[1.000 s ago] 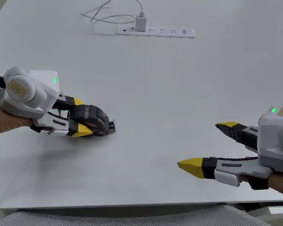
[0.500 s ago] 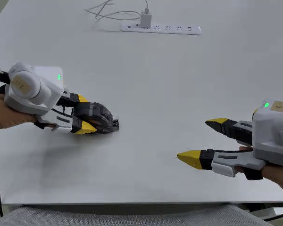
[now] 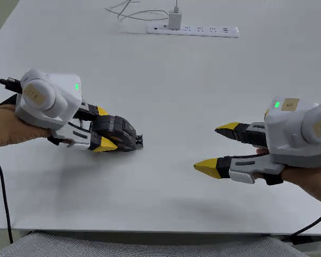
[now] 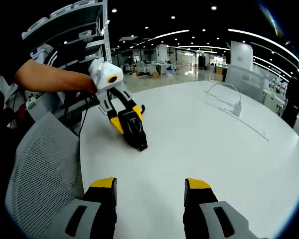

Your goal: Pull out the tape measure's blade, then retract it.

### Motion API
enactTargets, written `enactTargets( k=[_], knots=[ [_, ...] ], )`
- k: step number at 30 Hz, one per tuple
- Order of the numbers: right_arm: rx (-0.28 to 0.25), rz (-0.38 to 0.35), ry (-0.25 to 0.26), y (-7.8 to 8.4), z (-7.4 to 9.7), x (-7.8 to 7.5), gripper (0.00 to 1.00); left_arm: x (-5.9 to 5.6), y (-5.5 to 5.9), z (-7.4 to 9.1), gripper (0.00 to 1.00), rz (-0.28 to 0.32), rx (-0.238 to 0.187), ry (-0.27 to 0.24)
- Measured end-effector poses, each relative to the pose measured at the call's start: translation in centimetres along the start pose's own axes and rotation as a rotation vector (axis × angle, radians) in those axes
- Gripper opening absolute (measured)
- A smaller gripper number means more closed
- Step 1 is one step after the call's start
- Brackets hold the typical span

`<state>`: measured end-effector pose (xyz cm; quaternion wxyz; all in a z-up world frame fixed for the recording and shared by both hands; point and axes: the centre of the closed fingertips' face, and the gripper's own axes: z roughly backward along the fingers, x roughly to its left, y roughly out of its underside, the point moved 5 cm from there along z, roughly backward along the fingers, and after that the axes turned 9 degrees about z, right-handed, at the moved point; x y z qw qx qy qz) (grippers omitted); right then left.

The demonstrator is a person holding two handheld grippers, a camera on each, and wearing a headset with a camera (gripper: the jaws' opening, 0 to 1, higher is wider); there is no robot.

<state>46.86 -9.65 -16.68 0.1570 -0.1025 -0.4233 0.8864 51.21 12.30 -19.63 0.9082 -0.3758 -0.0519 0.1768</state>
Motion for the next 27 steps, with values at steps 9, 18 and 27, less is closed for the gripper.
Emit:
enactTargets(
  k=[9, 18, 27],
  knots=[
    [0.007, 0.069, -0.065, -1.5, -2.8, -0.7, 0.45, 0.1, 0.1, 0.0, 0.30, -0.002, 0.008, 0.001],
    [0.027, 0.131, -0.127, -1.9, -5.1, -0.8, 0.42, 0.2, 0.1, 0.0, 0.30, -0.004, 0.009, 0.005],
    [0.047, 0.173, -0.161, -2.1, -7.7, -0.9, 0.40, 0.2, 0.2, 0.0, 0.30, -0.005, 0.010, 0.005]
  ],
)
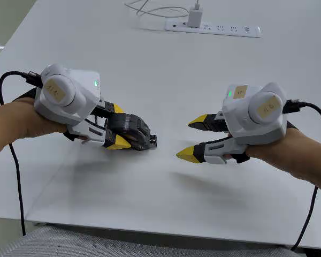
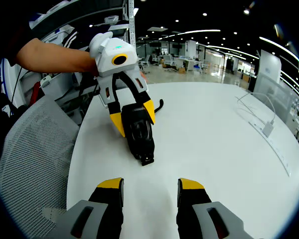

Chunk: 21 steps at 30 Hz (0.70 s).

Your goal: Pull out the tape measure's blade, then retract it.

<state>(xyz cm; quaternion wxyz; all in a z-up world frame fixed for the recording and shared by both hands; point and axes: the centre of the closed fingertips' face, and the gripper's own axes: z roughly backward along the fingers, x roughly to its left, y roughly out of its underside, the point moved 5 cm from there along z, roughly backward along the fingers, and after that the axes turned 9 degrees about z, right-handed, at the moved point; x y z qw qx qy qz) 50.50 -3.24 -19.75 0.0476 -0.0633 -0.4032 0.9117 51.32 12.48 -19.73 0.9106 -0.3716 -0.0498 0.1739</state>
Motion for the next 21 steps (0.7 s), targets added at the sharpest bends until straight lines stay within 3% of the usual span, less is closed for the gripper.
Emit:
enactTargets(
  k=[9, 21],
  knots=[
    [0.023, 0.029, -0.038, -0.5, -2.0, -0.1, 0.37, -0.1, 0.0, 0.0, 0.30, 0.000, 0.001, 0.000],
    [0.066, 0.150, -0.129, -1.5, -4.2, 0.0, 0.31, -0.2, 0.0, -0.1, 0.30, -0.001, 0.001, 0.000]
  ],
)
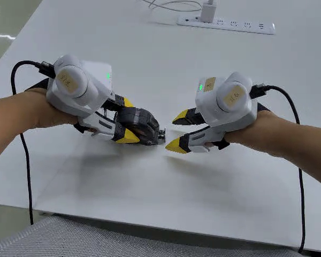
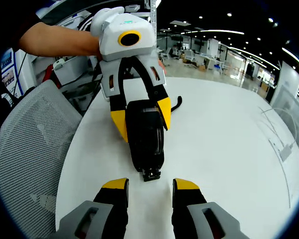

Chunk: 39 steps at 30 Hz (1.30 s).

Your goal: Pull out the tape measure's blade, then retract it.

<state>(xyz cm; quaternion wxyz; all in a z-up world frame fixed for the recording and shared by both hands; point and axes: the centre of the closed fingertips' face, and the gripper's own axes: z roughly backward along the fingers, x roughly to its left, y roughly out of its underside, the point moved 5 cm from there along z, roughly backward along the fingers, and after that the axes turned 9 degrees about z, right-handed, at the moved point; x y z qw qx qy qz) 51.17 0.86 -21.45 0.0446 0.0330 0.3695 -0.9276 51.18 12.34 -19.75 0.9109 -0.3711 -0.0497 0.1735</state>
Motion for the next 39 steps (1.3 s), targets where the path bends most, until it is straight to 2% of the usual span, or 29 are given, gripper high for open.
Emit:
enactTargets(
  k=[6, 17, 32, 39],
  knots=[
    [0.013, 0.019, -0.023, 0.1, -0.5, -0.3, 0.29, 0.0, 0.0, 0.0, 0.30, 0.001, -0.003, 0.004],
    [0.024, 0.109, -0.080, -0.5, -1.3, -0.5, 0.18, -0.1, -0.1, 0.0, 0.30, -0.002, -0.003, 0.004],
    [0.061, 0.170, -0.103, -0.4, -2.4, -0.6, 0.12, 0.0, -0.1, 0.0, 0.30, -0.003, -0.006, 0.003],
    [0.026, 0.193, -0.111, 0.0, -2.2, -0.7, 0.10, 0.0, -0.1, 0.0, 0.30, -0.001, -0.010, 0.006]
  ],
)
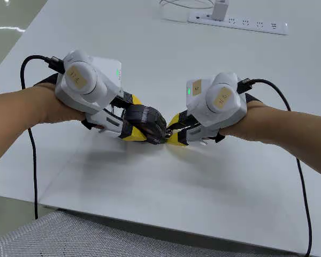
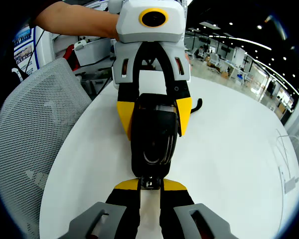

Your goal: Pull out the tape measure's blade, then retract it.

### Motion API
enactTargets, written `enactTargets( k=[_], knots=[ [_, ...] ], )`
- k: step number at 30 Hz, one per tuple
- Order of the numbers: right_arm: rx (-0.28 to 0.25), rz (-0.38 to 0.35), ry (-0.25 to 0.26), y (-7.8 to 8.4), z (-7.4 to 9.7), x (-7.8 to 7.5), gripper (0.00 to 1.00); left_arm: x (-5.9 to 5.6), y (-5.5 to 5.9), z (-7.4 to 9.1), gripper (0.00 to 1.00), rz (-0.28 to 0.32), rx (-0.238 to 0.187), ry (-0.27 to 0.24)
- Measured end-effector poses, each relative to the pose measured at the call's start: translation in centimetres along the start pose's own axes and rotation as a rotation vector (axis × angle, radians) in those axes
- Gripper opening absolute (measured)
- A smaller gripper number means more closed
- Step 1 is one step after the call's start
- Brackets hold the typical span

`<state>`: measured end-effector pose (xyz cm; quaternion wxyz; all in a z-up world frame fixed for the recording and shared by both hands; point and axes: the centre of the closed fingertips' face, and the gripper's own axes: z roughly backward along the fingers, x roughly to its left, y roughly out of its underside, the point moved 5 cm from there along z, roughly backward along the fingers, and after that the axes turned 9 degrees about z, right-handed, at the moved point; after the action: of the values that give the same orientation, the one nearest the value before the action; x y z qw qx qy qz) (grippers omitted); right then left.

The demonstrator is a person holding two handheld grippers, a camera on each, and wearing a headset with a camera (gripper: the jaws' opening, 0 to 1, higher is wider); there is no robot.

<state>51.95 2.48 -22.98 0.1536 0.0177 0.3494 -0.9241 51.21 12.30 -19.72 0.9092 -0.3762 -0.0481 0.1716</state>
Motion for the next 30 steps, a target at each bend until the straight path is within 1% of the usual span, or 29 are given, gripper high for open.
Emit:
enactTargets(
  k=[4, 10, 30],
  knots=[
    [-0.016, -0.003, -0.004, 0.03, -0.02, -0.02, 0.09, 0.01, 0.00, -0.03, 0.30, -0.003, 0.003, 0.000],
    [-0.023, 0.008, -0.008, -0.03, 0.00, -0.04, 0.08, 0.01, 0.03, -0.03, 0.29, -0.007, 0.002, 0.003],
    [-0.031, 0.008, -0.006, -0.01, 0.01, -0.01, 0.08, 0.04, 0.09, -0.03, 0.29, -0.010, 0.012, 0.007]
  ],
)
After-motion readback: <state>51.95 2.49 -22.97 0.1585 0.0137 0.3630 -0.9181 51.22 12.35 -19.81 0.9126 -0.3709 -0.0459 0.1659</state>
